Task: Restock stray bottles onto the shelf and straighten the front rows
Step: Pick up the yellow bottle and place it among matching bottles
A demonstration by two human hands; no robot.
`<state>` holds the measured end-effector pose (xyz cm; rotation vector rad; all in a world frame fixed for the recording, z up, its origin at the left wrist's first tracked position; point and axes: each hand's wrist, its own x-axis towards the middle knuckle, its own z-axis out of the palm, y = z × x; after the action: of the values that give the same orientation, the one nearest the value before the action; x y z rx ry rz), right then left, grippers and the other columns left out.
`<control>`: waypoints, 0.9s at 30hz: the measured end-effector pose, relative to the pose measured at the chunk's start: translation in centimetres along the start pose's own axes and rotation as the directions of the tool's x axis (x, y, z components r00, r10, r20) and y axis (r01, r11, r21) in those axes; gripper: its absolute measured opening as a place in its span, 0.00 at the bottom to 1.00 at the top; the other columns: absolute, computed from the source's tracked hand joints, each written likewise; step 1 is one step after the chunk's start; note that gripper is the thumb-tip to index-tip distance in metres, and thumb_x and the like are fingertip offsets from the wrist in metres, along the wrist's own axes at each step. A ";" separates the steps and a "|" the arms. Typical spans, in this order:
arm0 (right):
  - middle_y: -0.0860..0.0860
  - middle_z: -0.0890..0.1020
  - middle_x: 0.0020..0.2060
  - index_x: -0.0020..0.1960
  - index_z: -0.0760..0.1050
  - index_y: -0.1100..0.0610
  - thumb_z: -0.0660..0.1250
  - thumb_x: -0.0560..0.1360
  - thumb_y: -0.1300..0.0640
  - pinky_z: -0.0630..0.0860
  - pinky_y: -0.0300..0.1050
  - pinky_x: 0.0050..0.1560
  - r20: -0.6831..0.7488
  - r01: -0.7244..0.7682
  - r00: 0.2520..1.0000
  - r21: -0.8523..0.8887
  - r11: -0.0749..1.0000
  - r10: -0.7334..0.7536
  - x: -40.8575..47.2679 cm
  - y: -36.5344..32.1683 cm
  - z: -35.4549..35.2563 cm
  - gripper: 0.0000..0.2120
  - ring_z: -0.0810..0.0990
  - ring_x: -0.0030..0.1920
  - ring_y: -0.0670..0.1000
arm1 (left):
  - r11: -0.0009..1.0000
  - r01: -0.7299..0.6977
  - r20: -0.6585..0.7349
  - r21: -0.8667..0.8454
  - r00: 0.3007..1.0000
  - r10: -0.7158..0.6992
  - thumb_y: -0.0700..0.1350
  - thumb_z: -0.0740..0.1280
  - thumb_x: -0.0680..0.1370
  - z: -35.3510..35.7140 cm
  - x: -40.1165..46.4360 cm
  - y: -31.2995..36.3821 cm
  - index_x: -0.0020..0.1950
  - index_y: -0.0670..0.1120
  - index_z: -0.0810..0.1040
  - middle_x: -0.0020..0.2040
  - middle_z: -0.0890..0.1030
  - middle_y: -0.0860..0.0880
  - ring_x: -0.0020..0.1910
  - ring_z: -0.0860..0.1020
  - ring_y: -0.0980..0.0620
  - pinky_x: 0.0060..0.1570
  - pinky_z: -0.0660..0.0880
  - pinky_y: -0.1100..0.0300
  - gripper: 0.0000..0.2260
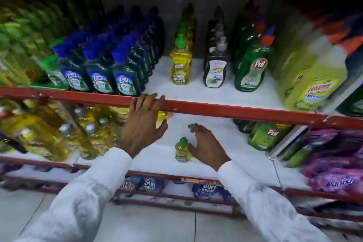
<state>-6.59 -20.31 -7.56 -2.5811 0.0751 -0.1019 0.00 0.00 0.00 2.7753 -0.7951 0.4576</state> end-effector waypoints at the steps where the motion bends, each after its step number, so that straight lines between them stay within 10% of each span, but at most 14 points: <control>1: 0.57 0.76 0.65 0.73 0.64 0.55 0.69 0.73 0.54 0.74 0.53 0.65 0.056 -0.071 0.996 -0.011 0.997 0.072 0.8 0.0 1.2 0.30 0.75 0.65 0.58 | 1.000 -0.003 0.028 0.014 1.000 0.003 0.56 0.64 0.73 0.3 0.1 -0.3 0.76 0.48 0.64 0.71 0.72 0.43 0.71 0.68 0.38 0.74 0.63 0.38 0.32; 12: 0.56 0.86 0.43 0.43 0.83 0.57 0.77 0.64 0.53 0.76 0.43 0.46 0.081 -0.264 0.962 0.044 0.964 0.259 4.1 0.7 5.5 0.10 0.83 0.46 0.57 | 0.992 -0.004 -0.055 -0.129 0.998 -0.004 0.51 0.65 0.74 2.0 -0.2 -0.9 0.78 0.51 0.61 0.74 0.69 0.45 0.77 0.61 0.40 0.78 0.56 0.37 0.32; 23: 0.44 0.86 0.33 0.43 0.87 0.51 0.80 0.60 0.55 0.74 0.29 0.31 -0.196 -0.132 0.958 0.352 0.927 0.211 -0.4 -8.1 -10.3 0.12 0.79 0.29 0.36 | 0.992 -0.039 -0.138 -0.122 0.990 0.022 0.46 0.66 0.74 2.4 -0.1 -1.9 0.78 0.55 0.61 0.74 0.71 0.49 0.77 0.63 0.45 0.79 0.57 0.42 0.33; 27: 0.44 0.88 0.37 0.44 0.87 0.49 0.80 0.57 0.49 0.83 0.42 0.40 -0.289 -0.003 0.951 0.343 0.939 0.108 1.0 -10.5 -16.0 0.16 0.85 0.37 0.42 | 0.987 0.002 -0.171 -0.162 0.985 -0.030 0.47 0.68 0.72 2.9 -0.1 -1.4 0.77 0.54 0.65 0.73 0.73 0.49 0.76 0.66 0.44 0.78 0.59 0.41 0.33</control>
<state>-6.63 -19.94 11.59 -2.1969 0.2256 -0.4521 1.29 0.36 -2.87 2.5501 -0.7346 0.5945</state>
